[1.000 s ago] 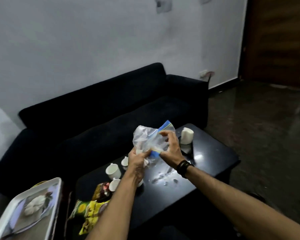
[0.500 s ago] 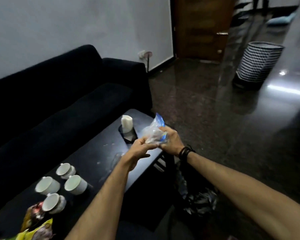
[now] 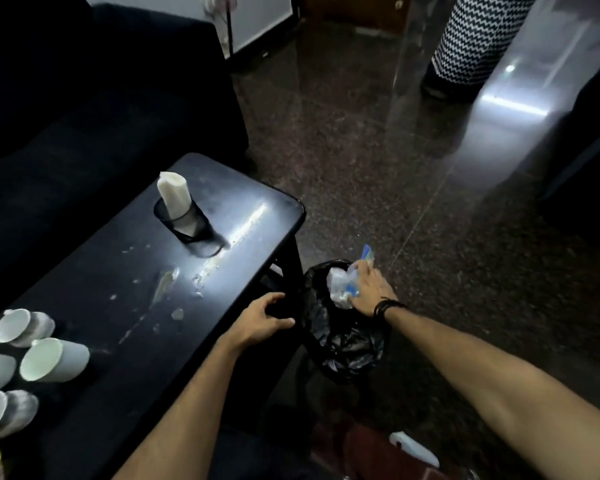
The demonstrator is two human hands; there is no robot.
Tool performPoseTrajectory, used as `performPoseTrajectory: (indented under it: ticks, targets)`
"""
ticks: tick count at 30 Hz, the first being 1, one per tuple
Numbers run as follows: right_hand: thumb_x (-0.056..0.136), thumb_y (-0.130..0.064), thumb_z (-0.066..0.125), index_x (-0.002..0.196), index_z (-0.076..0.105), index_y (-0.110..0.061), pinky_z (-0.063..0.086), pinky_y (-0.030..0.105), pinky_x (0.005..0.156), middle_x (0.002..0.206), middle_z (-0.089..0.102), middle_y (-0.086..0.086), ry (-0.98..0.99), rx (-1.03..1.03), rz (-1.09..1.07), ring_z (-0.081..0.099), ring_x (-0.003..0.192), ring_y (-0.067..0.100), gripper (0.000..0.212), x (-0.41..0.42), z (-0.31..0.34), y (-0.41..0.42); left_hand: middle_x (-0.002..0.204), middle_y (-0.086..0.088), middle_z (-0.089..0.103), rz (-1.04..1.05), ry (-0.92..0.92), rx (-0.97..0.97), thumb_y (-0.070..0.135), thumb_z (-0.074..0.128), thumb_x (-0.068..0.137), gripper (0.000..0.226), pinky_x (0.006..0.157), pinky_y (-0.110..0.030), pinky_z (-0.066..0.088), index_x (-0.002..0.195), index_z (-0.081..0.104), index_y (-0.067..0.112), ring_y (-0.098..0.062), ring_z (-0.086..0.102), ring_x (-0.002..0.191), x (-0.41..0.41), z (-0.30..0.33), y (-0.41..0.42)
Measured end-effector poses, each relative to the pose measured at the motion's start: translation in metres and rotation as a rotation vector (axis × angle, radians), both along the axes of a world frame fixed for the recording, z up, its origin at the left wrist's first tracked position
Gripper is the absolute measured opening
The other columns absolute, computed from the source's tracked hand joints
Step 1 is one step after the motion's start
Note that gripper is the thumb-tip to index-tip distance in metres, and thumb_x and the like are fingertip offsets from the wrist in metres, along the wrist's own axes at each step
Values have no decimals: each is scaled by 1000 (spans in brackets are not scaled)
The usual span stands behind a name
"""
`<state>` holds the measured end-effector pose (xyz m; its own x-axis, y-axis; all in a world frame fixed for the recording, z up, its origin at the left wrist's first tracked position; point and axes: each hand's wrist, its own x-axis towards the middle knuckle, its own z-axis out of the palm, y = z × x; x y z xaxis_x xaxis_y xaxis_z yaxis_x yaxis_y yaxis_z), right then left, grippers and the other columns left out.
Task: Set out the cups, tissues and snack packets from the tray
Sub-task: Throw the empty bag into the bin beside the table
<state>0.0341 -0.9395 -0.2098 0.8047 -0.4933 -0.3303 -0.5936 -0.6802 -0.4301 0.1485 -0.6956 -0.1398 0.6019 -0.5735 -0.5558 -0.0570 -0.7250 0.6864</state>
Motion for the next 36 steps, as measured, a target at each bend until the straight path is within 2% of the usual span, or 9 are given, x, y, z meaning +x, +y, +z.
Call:
performPoseTrajectory:
  ticks: [3, 9, 13, 15, 19, 24, 27, 32, 36]
  targets:
    - [82, -22, 68, 133, 32, -14, 49, 43, 81, 126, 49, 16, 87, -25, 75, 53, 112, 35, 63, 2, -32, 9, 116, 0, 60, -32, 20, 49, 24, 80, 78, 64, 88, -34, 56, 136, 52, 22, -24, 71, 95, -2, -29, -3]
    - [96, 3, 43, 150, 18, 0, 36, 41, 111, 155, 21, 21, 314, -158, 339, 19, 146, 35, 60, 20, -90, 21, 107, -2, 62, -34, 47, 91, 28, 79, 77, 64, 92, -35, 55, 135, 52, 23, -23, 71, 93, -9, -62, -3]
    - [101, -8, 34, 153, 5, 0, 16, 47, 121, 162, 5, 19, 593, -111, 501, 7, 150, 34, 60, 21, -116, 29, 116, -7, 65, -42, 55, 124, 28, 78, 78, 64, 92, -35, 54, 136, 52, 23, -22, 70, 93, -9, -71, 3]
    - [101, -5, 31, 152, 14, 0, 20, 49, 119, 160, 16, 19, 598, -135, 474, 15, 147, 34, 54, 20, -120, 30, 118, -2, 62, -40, 60, 126, 27, 78, 79, 64, 90, -33, 54, 137, 52, 23, -23, 70, 93, -10, -72, 4]
    - [99, -6, 38, 144, 30, 0, 38, 44, 109, 145, 38, 19, 512, -225, 350, 36, 134, 33, 47, 18, -115, 33, 121, -1, 60, -24, 49, 126, 26, 77, 80, 63, 94, -36, 53, 137, 52, 22, -22, 69, 96, -10, -69, 4]
    - [97, -4, 41, 141, 33, -3, 42, 44, 104, 143, 38, 18, 445, -212, 345, 38, 131, 33, 44, 20, -91, 31, 110, -4, 64, -9, -7, 125, 29, 75, 82, 61, 90, -31, 54, 138, 50, 23, -20, 70, 93, -12, -52, -1]
    - [95, -6, 46, 139, 35, -3, 44, 44, 102, 141, 38, 18, 353, -186, 341, 39, 129, 35, 45, 24, -66, 31, 119, -9, 65, -11, -53, 116, 29, 73, 83, 61, 89, -29, 54, 139, 49, 23, -20, 69, 94, -13, -32, -1]
    - [84, -7, 56, 132, 43, -6, 47, 42, 92, 134, 44, 16, 45, -176, 291, 44, 122, 35, 49, 50, -6, 49, 118, -7, 68, 23, -191, 64, 25, 73, 84, 58, 86, -26, 53, 137, 51, 20, -19, 69, 95, -7, 13, 15]
    - [77, -2, 52, 122, 53, -11, 48, 40, 92, 122, 52, 11, -387, -144, 301, 49, 112, 30, 46, 80, 50, 93, 115, -4, 69, 172, -342, 32, 25, 71, 81, 50, 85, -28, 54, 129, 58, 22, -19, 70, 89, 2, 52, 56]
